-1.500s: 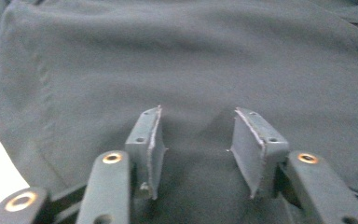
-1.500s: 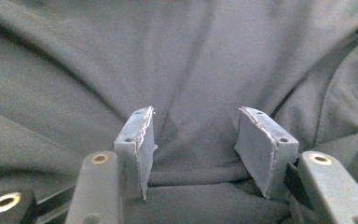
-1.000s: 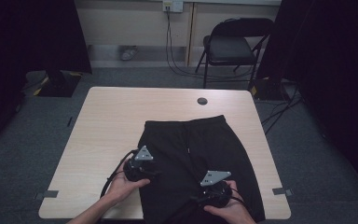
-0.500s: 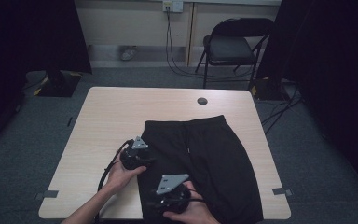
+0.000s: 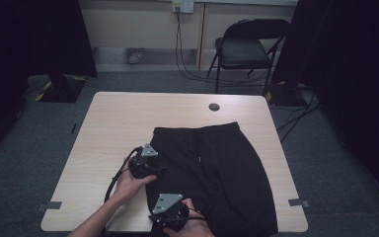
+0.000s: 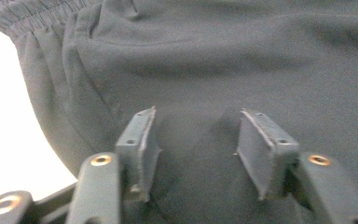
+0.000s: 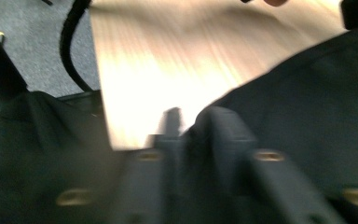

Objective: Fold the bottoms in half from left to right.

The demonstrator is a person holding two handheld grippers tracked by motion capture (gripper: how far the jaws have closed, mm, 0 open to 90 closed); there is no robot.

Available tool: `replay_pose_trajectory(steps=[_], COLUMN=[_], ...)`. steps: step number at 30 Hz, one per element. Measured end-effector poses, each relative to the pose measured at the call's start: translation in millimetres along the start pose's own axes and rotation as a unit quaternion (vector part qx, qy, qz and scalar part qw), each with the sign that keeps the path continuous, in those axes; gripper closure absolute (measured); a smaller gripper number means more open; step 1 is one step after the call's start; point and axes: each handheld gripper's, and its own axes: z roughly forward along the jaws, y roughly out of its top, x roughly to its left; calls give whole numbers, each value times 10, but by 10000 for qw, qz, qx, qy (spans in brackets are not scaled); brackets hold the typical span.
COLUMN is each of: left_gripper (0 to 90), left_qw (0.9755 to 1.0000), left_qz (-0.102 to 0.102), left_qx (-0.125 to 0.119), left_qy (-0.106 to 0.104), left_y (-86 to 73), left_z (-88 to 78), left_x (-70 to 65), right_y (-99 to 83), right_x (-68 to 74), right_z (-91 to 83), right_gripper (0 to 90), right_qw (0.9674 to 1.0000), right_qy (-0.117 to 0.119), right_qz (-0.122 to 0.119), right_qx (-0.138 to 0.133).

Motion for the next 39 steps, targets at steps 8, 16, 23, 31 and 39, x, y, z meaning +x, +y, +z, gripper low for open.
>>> replay_pose_trajectory(steps=[8, 16, 23, 31, 39], left_gripper=[459, 471, 470, 401, 366], left_qw=[9993, 9999, 10000, 9987, 9960], left_qz=[-48, 67, 69, -224, -618], left_qx=[-372, -7, -20, -367, -474], left_qy=[8, 79, 54, 280, 432], left_y=[46, 5, -2, 95, 120], left_z=[-98, 24, 20, -200, -113], left_x=[2, -39, -26, 239, 548], right_y=[-37, -303, -210, -223, -240], right_x=[-262, -374, -419, -414, -369], right_z=[-364, -373, -216, -281, -212], right_gripper=[885, 717, 599, 883, 885], right_qw=[9979, 9965, 9957, 9963, 9969], right_qy=[-614, -770, -779, -601, -565], right_qz=[71, 319, 487, 590, 528], right_qx=[-185, 102, -73, -196, -147])
